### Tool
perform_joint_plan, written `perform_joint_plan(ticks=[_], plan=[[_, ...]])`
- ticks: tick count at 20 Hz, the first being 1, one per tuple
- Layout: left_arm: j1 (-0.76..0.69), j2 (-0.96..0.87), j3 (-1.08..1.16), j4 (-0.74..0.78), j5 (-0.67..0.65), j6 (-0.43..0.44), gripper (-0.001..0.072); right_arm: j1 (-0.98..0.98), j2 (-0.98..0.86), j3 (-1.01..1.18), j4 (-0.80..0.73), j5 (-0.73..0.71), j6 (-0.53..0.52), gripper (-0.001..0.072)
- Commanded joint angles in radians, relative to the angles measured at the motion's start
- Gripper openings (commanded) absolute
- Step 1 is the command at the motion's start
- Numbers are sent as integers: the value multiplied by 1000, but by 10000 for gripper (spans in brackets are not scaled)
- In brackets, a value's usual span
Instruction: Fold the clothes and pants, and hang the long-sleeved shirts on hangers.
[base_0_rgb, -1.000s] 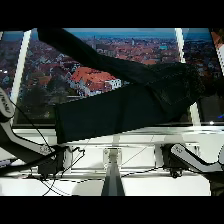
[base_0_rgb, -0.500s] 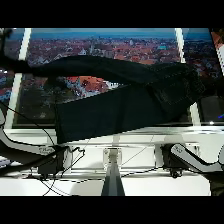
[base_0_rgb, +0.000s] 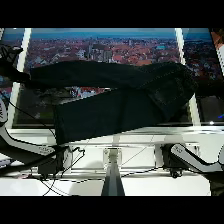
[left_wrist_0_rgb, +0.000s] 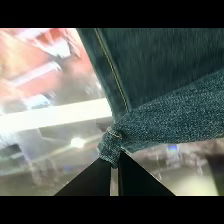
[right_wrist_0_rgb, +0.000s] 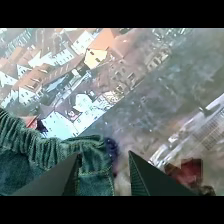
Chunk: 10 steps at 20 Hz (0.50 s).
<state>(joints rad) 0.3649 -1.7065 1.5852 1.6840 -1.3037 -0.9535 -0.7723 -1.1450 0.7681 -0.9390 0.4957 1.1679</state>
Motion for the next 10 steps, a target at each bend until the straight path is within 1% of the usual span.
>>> perform_joint_plan(ticks=[1,4,5,7,10], plan=[[-47,14,0,43,31,-11,20,0,0,1,-8,10,-1,342],[-72,21,-1,13,-18,-11,20,0,-2,1,-19,13,-13,342],[-79,21,-1,9,-34,-11,21,0,-10,12,-20,45,-45,341],[-92,21,-1,9,-57,-11,21,0,-50,90,-27,172,-133,342],[-111,21,-1,9,-63,-11,21,0,-166,307,-34,357,-125,343]])
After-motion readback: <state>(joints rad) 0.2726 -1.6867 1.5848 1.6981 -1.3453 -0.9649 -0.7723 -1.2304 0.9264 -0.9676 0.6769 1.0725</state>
